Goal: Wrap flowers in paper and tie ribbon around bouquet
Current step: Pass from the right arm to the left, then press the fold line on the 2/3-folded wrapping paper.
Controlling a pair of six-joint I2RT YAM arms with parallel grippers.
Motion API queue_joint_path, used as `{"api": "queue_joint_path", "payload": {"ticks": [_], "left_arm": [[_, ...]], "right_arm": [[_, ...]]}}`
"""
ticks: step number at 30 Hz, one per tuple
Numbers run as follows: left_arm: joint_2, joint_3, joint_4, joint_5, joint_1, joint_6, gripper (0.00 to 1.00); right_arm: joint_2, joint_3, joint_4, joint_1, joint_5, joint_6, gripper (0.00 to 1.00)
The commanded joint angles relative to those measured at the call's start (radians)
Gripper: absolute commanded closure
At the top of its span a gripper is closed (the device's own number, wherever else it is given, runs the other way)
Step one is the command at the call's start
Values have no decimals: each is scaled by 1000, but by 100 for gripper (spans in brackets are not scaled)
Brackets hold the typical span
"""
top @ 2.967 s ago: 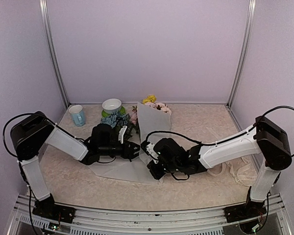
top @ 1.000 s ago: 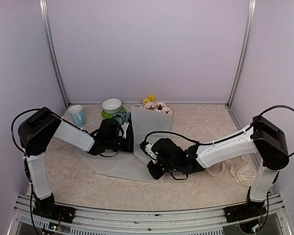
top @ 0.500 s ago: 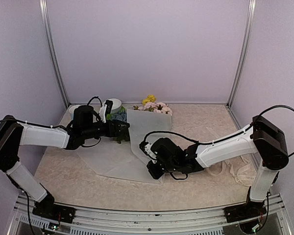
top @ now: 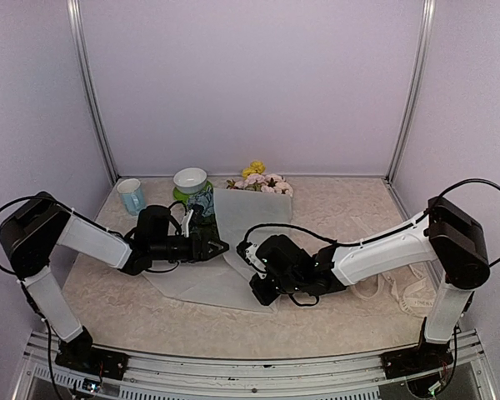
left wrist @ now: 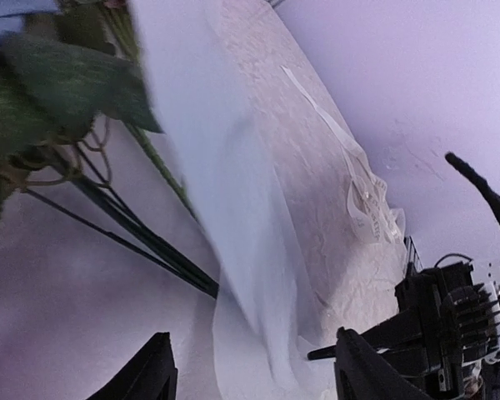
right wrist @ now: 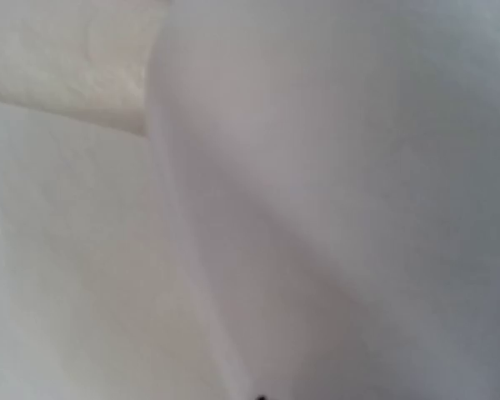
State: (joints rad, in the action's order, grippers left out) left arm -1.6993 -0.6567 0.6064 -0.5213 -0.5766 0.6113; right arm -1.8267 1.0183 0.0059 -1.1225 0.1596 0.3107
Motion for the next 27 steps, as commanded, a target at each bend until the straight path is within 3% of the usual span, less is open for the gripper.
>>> {"api": "queue_joint_path", "payload": {"ticks": [1, 9, 12, 19, 24, 27], "left_arm": [[-44, -31, 163, -74, -46, 66, 46], [-103, -98, 145, -140, -32, 60, 100], [-117, -150, 63, -124, -26, -4, 100], [-208, -315, -171, -77, 6, -195, 100], [-237, -341, -210, -86, 13, -238, 100], [-244, -336, -232, -67, 20, -269, 100]], "right_arm": [[-12, 16, 3, 2, 6, -2, 100], [0, 14, 8, 2, 4, -9, 100], [10, 27, -10, 3, -1, -20, 92], [71, 65, -49, 3, -152, -72, 50], [162, 32, -51, 7, -272, -89, 37], [226, -4, -22, 50, -415, -87, 34]]}}
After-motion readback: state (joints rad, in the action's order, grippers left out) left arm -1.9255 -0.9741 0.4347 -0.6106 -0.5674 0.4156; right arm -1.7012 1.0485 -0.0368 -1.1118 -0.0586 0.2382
